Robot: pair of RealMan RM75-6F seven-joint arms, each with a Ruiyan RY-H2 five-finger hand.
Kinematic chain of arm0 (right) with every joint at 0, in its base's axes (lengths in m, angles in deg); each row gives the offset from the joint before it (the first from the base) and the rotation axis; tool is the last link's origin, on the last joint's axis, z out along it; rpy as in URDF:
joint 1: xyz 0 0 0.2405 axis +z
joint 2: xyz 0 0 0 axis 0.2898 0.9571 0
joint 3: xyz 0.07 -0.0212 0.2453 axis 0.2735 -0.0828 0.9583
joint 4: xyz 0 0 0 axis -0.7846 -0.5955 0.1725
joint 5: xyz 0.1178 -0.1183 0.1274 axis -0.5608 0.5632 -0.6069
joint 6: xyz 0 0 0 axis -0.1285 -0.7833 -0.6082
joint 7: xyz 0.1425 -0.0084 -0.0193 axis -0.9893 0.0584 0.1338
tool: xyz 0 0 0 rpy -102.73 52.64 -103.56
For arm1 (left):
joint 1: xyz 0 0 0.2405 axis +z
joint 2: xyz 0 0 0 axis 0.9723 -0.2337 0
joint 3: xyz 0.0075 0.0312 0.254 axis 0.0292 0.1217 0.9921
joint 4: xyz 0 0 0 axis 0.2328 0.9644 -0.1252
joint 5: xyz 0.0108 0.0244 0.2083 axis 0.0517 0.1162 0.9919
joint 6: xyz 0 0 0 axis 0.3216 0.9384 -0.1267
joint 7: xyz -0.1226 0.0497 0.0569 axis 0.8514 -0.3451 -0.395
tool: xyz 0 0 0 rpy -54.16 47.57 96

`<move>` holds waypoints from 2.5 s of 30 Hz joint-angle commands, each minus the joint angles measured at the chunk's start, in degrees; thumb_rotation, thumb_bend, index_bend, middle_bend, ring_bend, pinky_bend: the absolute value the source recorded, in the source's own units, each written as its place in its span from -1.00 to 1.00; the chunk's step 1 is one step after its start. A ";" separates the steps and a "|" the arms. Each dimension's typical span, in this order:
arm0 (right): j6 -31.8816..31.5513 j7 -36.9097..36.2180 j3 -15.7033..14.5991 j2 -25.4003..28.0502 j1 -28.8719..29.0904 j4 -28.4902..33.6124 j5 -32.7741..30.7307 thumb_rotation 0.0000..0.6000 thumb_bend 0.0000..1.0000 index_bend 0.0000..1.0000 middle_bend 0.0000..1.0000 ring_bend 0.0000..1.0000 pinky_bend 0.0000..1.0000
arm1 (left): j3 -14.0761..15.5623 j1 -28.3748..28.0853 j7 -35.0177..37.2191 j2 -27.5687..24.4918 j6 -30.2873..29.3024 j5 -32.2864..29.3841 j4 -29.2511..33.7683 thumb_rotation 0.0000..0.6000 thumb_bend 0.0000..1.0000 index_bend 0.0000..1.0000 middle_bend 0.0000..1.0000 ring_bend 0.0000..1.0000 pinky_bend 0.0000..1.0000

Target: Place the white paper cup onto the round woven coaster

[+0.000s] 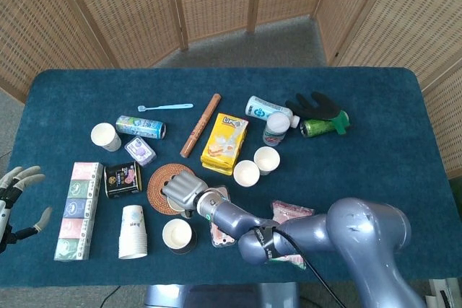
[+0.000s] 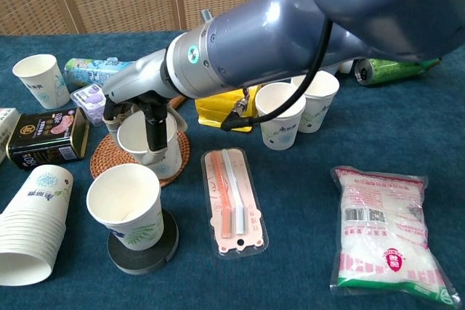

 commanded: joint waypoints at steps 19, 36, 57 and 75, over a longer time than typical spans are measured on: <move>1.01 -1.96 -0.71 -1.88 2.96 -3.51 -1.61 1.00 -0.27 -0.33 -0.47 -0.62 0.21 | 0.02 0.53 0.80 0.21 -0.38 -0.24 -0.93 0.66 -0.16 -0.58 -0.66 -0.91 -1.00; 3.28 -2.63 -2.27 -2.70 6.05 -6.19 -5.53 1.00 -0.27 -0.54 -0.61 -0.75 0.02 | -0.17 0.71 1.53 0.50 -0.48 -0.39 -1.79 0.66 -0.16 -0.58 -0.66 -0.91 -1.00; 1.19 -6.88 -1.61 2.08 5.19 0.27 -3.94 1.00 -0.29 -0.93 -0.82 -0.90 -0.19 | -0.32 0.71 1.24 0.15 -1.57 0.94 -0.90 0.66 -0.16 -0.58 -0.66 -0.91 -1.00; -5.88 -12.93 1.49 9.44 -4.04 7.44 4.92 1.00 -0.32 -0.88 -0.82 -0.90 -0.20 | -0.13 0.28 0.37 -0.16 -1.40 1.94 0.47 0.66 -0.16 -0.58 -0.66 -0.91 -1.00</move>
